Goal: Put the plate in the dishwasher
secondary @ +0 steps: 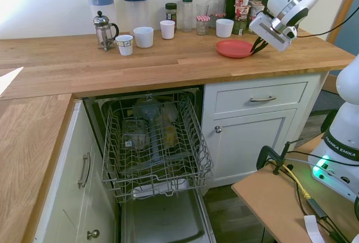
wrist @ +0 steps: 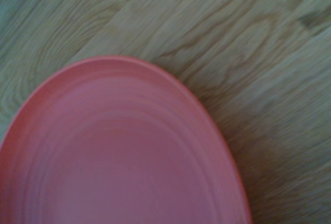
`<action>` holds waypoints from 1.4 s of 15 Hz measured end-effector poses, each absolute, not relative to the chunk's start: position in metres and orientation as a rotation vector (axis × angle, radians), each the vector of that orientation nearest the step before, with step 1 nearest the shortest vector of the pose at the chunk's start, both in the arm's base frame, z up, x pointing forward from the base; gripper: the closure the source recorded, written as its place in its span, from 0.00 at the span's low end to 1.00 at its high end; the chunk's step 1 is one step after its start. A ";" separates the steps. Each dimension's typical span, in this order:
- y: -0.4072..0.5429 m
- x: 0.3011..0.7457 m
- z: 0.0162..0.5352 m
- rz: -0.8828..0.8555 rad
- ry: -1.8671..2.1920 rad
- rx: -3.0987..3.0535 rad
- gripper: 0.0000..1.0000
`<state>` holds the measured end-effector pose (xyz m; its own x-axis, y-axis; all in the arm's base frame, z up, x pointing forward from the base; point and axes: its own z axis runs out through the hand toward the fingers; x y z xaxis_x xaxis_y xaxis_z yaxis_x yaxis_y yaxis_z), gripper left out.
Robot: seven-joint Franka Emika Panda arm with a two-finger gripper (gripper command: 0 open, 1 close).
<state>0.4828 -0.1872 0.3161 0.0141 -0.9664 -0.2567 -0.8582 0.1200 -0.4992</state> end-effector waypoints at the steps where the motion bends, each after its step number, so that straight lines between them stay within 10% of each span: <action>1: -0.180 0.485 0.327 -0.265 1.822 -1.781 1.00; 9: -0.038 0.517 0.472 -0.346 1.481 -2.129 1.00; 21: 0.316 0.463 0.434 -0.423 0.874 -2.760 1.00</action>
<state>0.4629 0.3158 0.4342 0.7822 -0.5881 0.2057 -0.5263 -0.8004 -0.2869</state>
